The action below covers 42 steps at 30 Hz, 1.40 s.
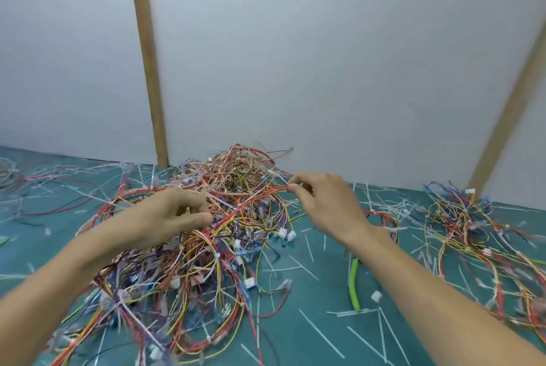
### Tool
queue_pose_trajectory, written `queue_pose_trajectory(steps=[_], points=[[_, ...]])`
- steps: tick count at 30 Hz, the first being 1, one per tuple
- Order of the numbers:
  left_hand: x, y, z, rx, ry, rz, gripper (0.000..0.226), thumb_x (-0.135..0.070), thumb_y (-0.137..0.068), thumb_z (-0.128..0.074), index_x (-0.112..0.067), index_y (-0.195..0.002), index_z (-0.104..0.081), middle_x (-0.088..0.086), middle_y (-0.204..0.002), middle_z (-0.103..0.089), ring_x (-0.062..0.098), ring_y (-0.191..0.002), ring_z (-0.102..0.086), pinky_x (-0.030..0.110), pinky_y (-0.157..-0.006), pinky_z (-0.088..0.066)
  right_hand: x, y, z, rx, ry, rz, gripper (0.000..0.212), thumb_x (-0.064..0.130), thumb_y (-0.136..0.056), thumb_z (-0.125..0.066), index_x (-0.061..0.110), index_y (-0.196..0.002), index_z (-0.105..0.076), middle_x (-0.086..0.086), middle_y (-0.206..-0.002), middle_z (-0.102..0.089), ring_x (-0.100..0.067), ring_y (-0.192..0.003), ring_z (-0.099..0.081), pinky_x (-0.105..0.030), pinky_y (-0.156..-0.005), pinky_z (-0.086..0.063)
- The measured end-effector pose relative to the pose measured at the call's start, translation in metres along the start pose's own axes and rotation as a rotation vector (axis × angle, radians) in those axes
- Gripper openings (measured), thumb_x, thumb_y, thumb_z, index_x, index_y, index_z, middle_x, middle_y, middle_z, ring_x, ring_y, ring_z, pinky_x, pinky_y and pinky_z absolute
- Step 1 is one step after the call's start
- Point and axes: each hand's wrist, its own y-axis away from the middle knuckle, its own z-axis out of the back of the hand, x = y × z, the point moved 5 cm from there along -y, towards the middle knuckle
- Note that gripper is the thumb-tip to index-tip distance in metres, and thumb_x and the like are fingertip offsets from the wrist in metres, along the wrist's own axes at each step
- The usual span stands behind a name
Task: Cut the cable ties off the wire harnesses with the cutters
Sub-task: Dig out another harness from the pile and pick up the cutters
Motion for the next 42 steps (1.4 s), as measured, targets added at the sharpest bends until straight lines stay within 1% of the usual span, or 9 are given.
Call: queue_pose_trajectory(steps=[8, 11, 16, 20, 28, 32, 36, 40, 42], points=[[0.001, 0.005, 0.007, 0.058, -0.072, 0.029, 0.007, -0.038, -0.088, -0.075, -0.041, -0.09, -0.069, -0.02, -0.087, -0.066, -0.001, -0.076, -0.062, 0.018, -0.072, -0.047, 0.013, 0.004, 0.015, -0.19, 0.083, 0.024, 0.016, 0.032, -0.105, -0.056, 0.025, -0.1, -0.069, 0.006, -0.084, -0.071, -0.024, -0.079, -0.063, -0.035, -0.064, -0.044], [0.004, 0.015, 0.01, -0.051, -0.301, 0.087, 0.013, -0.053, -0.085, -0.071, -0.044, -0.094, -0.069, -0.027, -0.096, -0.067, 0.002, -0.089, -0.066, 0.03, -0.083, -0.052, 0.019, 0.007, 0.027, -0.271, 0.068, 0.113, 0.012, 0.03, -0.104, -0.058, 0.026, -0.1, -0.07, 0.016, -0.08, -0.062, -0.011, -0.07, -0.053, -0.032, -0.061, -0.036], [-0.031, 0.015, 0.02, -0.396, -0.486, -0.09, 0.013, -0.059, -0.083, -0.069, -0.046, -0.085, -0.071, -0.027, -0.077, -0.063, -0.008, -0.08, -0.047, 0.03, -0.075, -0.032, 0.031, 0.006, 0.024, -0.148, -0.018, 0.208, 0.01, 0.029, -0.103, -0.061, 0.029, -0.102, -0.071, 0.029, -0.066, -0.05, 0.006, -0.061, -0.049, -0.025, -0.059, -0.034], [-0.04, 0.001, 0.007, -0.328, -0.555, -0.088, 0.014, -0.051, -0.088, -0.068, -0.038, -0.089, -0.073, -0.025, -0.075, -0.064, -0.002, -0.076, -0.059, 0.017, -0.063, -0.033, 0.029, 0.009, 0.022, -0.102, -0.004, 0.182, 0.011, 0.031, -0.103, -0.06, 0.031, -0.104, -0.071, 0.031, -0.069, -0.052, 0.006, -0.065, -0.05, -0.023, -0.06, -0.035], [-0.031, -0.008, 0.003, -0.456, -0.469, -0.064, 0.004, -0.033, -0.096, -0.064, -0.032, -0.095, -0.067, -0.019, -0.07, -0.058, 0.008, -0.066, -0.053, 0.03, -0.066, -0.043, 0.034, 0.021, 0.004, 0.136, 0.029, 0.247, 0.014, 0.029, -0.103, -0.059, 0.034, -0.108, -0.072, 0.016, -0.101, -0.068, -0.011, -0.098, -0.061, -0.04, -0.081, -0.052], [-0.022, -0.014, 0.005, -0.486, -0.265, 0.104, 0.009, -0.042, -0.099, -0.059, -0.042, -0.102, -0.068, -0.017, -0.075, -0.064, 0.008, -0.072, -0.06, 0.035, -0.07, -0.055, 0.033, 0.024, 0.008, 0.144, -0.119, 0.318, 0.016, 0.021, -0.101, -0.063, 0.021, -0.109, -0.077, 0.011, -0.098, -0.067, -0.013, -0.095, -0.056, -0.039, -0.086, -0.047], [-0.029, -0.015, -0.004, -0.405, -0.437, -0.025, 0.022, -0.03, -0.104, -0.05, -0.037, -0.117, -0.066, -0.014, -0.098, -0.067, 0.018, -0.099, -0.064, 0.034, -0.074, -0.048, 0.031, 0.026, 0.01, 0.221, 0.017, 0.369, 0.018, 0.027, -0.101, -0.065, 0.026, -0.112, -0.079, 0.013, -0.096, -0.065, -0.015, -0.092, -0.055, -0.042, -0.085, -0.044], [-0.037, -0.013, -0.007, -0.323, -0.482, -0.179, 0.014, -0.029, -0.1, -0.057, -0.031, -0.099, -0.071, -0.011, -0.092, -0.051, 0.015, -0.091, -0.05, 0.036, -0.075, -0.037, 0.022, 0.014, 0.04, -0.163, 0.208, 0.06, 0.023, 0.022, -0.099, -0.064, 0.032, -0.118, -0.074, 0.008, -0.115, -0.067, -0.018, -0.114, -0.052, -0.037, -0.096, -0.038], [-0.039, -0.015, -0.006, -0.289, -0.401, -0.186, 0.014, -0.028, -0.1, -0.058, -0.029, -0.097, -0.072, -0.012, -0.09, -0.053, 0.013, -0.088, -0.051, 0.036, -0.076, -0.038, 0.045, 0.027, 0.042, -0.434, 0.063, 0.129, 0.012, 0.021, -0.094, -0.067, 0.027, -0.101, -0.075, 0.011, -0.096, -0.066, -0.012, -0.094, -0.057, -0.028, -0.082, -0.041]])
